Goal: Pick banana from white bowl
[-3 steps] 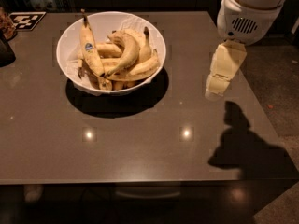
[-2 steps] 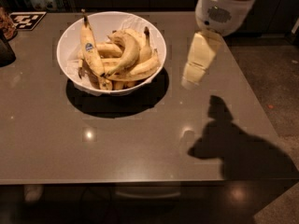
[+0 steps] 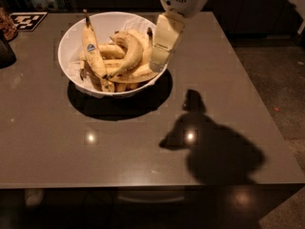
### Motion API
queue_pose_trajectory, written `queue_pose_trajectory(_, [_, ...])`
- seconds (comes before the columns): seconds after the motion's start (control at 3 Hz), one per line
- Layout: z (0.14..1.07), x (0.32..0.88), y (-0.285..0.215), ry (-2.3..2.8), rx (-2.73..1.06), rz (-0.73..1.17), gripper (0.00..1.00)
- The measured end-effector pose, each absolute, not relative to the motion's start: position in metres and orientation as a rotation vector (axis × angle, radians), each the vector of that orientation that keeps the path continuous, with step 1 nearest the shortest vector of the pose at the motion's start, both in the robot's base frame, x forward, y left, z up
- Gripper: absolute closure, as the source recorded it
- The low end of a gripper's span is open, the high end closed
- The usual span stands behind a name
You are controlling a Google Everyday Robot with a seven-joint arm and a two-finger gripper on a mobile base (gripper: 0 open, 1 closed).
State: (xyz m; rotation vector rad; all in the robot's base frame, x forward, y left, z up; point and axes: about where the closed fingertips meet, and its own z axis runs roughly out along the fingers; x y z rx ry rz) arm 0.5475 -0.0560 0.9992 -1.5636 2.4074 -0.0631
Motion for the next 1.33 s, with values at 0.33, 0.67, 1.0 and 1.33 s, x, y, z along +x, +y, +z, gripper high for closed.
queue_pose_trajectory(0.33, [0.998,0.558,-0.05,2.392,-1.533,-0.055,0.0])
queue_pose_trajectory(0.67, [1.005,0.578,-0.031,2.39,-1.515,-0.084,0.0])
queue_pose_trajectory(1.0, [1.015,0.596,-0.005,2.359,-1.522,-0.106,0.0])
queue_pose_trajectory(1.33, [1.019,0.609,0.016,2.336,-1.533,-0.108,0.06])
